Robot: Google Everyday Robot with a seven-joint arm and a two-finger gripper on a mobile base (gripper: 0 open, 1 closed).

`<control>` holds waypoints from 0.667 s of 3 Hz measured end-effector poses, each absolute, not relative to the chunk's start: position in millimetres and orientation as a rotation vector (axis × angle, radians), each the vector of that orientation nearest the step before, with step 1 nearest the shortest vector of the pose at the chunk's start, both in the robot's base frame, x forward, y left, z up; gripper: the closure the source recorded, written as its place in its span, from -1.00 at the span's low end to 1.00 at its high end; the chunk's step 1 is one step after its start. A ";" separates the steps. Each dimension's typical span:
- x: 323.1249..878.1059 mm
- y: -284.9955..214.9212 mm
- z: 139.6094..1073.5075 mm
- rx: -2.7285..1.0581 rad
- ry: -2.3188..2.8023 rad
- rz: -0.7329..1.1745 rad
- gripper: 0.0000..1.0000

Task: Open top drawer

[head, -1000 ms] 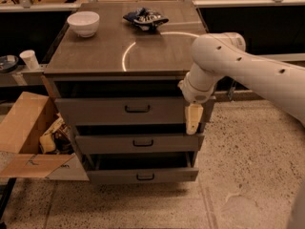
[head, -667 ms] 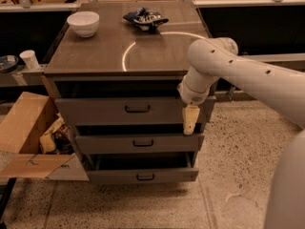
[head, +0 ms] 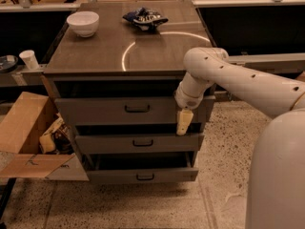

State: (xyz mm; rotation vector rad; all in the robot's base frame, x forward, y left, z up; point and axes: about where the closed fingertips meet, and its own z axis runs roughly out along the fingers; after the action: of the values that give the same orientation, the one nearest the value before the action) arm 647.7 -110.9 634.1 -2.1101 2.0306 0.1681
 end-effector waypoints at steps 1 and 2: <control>647.7 -110.9 640.2 -2.110 2.031 0.168 -0.15; 652.6 -110.9 644.3 -2.110 2.031 0.168 0.31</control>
Offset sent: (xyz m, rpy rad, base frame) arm -0.0804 0.0024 0.0598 0.0286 -0.1239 -0.0325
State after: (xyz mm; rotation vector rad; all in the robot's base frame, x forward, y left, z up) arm 652.6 -110.9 644.3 -2.1100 2.0307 0.1679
